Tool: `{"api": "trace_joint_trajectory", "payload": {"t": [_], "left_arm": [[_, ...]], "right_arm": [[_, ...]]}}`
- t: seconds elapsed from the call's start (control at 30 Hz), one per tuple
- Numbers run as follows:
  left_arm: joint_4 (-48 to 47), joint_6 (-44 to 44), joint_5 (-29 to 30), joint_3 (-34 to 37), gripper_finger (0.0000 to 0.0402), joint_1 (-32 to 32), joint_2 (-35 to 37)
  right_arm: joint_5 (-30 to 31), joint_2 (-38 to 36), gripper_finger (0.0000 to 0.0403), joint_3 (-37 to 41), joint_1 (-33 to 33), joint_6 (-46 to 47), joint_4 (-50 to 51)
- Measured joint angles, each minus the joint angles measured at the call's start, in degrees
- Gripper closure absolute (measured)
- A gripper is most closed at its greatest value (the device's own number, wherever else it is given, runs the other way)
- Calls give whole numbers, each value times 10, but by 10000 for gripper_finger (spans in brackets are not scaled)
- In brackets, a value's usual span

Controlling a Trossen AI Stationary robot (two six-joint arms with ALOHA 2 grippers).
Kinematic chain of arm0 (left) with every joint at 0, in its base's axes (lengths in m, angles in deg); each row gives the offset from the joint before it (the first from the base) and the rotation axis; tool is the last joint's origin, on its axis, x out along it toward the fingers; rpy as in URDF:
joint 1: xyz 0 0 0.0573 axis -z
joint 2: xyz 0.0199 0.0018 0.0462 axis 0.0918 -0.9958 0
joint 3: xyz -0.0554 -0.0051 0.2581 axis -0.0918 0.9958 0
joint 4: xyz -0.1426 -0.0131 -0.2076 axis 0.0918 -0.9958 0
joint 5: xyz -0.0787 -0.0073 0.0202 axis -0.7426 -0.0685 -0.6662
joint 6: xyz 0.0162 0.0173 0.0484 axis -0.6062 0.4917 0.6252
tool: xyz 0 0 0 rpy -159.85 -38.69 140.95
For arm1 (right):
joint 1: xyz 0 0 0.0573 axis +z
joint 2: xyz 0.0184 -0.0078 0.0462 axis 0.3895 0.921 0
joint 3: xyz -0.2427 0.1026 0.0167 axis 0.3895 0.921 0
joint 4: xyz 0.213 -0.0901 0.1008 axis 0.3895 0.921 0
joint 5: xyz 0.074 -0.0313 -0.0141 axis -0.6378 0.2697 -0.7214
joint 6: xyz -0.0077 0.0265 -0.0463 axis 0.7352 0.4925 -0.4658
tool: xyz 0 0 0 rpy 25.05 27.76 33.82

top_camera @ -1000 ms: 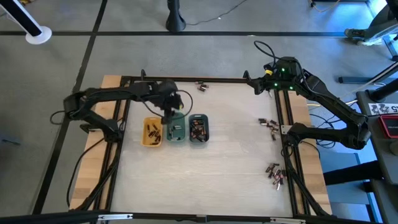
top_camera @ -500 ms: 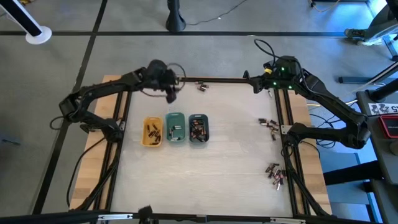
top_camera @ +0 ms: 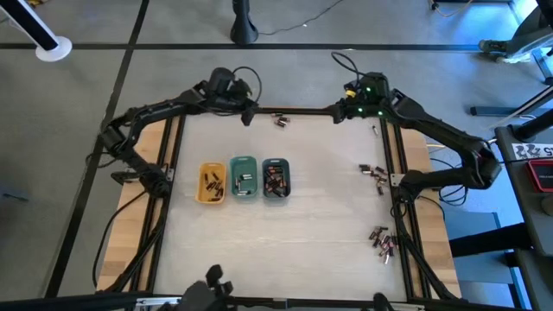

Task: Sort batteries
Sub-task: Put the large black battery into the blue bin

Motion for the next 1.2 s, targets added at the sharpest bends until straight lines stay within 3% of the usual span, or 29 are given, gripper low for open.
{"api": "trace_joint_trajectory", "payload": {"t": [0.27,0.37,0.53,0.63,0.83,1.2], "left_arm": [[-172,53,-9,-170,274,-1,-100],[-201,45,-8,-203,274,0,-123],[-226,13,-3,-207,274,8,-129],[-239,10,32,-207,274,16,-129],[-227,-45,107,-207,274,35,-129],[-194,-154,168,-207,274,85,-129]], "right_arm": [[-22,70,230,0,0,1,-68],[-22,92,230,0,0,0,-68],[-28,115,230,0,0,-19,-69],[-44,118,230,0,-4,-49,-68],[-137,117,230,-5,-24,-83,-38],[-183,117,230,-5,-23,-179,56]]}}
